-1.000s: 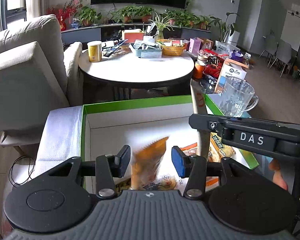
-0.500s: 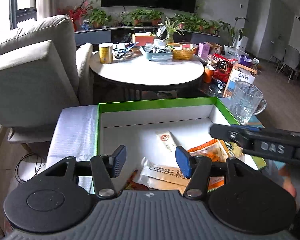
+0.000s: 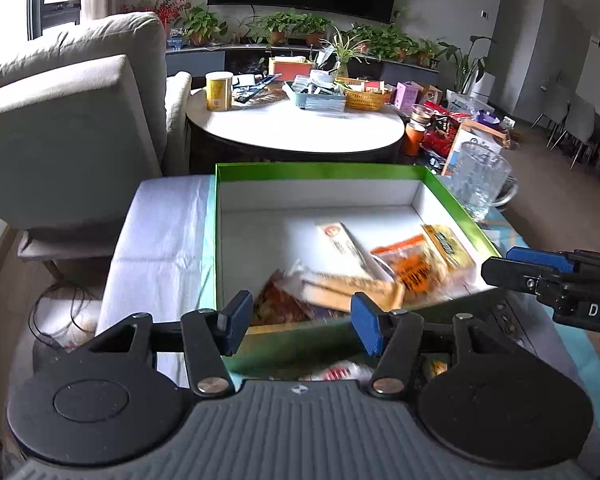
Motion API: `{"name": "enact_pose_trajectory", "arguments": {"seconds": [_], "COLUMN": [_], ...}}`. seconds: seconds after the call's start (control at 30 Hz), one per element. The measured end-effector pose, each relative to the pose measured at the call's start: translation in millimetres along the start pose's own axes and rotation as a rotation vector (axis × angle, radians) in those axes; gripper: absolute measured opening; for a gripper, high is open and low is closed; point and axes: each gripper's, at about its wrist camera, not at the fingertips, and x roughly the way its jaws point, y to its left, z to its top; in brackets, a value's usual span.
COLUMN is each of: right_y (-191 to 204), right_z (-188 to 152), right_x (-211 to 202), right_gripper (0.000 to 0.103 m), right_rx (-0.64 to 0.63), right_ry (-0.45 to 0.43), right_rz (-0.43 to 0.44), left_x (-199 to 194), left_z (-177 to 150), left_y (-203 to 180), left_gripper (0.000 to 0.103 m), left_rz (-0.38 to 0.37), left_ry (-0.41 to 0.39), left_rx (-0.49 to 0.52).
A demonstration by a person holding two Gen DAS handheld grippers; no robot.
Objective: Organize snacks
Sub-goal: 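Move both tools back from the box to the snack pile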
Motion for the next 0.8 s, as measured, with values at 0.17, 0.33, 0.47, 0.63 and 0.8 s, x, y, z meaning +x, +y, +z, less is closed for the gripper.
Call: {"name": "enact_pose_trajectory", "arguments": {"seconds": [0.17, 0.33, 0.47, 0.63, 0.8], "right_y": [4.5, 7.3, 4.2, -2.1, 1.5], "right_z": [-13.6, -33.0, -54.1, -78.4, -100.3], "right_x": [-15.3, -32.3, -47.0, -68.7, -80.9], "right_gripper": [0.025, 0.025, 0.025, 0.025, 0.025], "right_rx": [-0.027, -0.047, -0.022, 0.009, 0.028], "right_ry": [0.009, 0.032, 0.067, 0.107, 0.146], "right_rz": [0.006, -0.009, -0.044, -0.081, -0.077], "left_x": [-14.7, -29.1, -37.1, -40.9, -33.8], "left_z": [-20.9, -47.1, -61.3, -74.2, -84.7], "left_y": [-7.0, -16.4, -28.1, -53.6, -67.5], "left_gripper": [0.052, 0.052, 0.052, 0.052, 0.052], "left_rz": [-0.037, -0.079, -0.136, -0.176, -0.175], "left_ry": [0.026, 0.063, 0.079, 0.087, 0.116], "left_rx": [-0.011, -0.016, -0.012, 0.050, 0.073]}}
